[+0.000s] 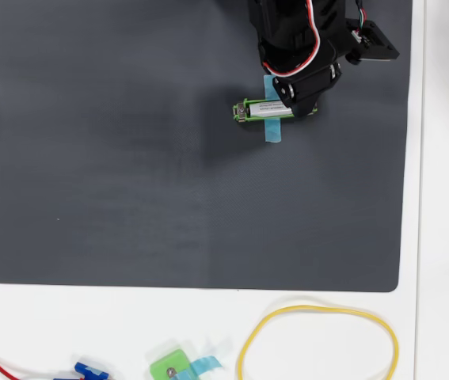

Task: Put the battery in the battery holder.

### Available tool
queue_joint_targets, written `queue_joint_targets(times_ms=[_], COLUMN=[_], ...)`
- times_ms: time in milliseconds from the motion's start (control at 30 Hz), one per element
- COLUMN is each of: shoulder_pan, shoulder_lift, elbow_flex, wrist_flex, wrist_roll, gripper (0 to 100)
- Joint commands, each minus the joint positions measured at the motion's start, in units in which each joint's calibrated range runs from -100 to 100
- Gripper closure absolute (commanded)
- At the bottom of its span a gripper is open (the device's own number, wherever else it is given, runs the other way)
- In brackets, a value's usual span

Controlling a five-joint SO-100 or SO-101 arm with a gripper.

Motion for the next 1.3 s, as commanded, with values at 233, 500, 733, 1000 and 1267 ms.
queue_joint_targets(times_ms=[233, 500, 733, 1000, 1267], shoulder_pan=[2.71, 9.04, 15.06, 20.25, 24.71], shoulder_lift=[-2.41, -28.94, -40.19, -49.23, -61.0], elbow_flex=[-1.8, 10.36, 20.23, 23.23, 27.72], wrist_flex=[-0.44, 0.18, -0.35, 0.35, 4.55], wrist_roll=[-0.11, 0.2, -0.01, -0.16, 0.04], gripper=[100, 100, 100, 100, 100])
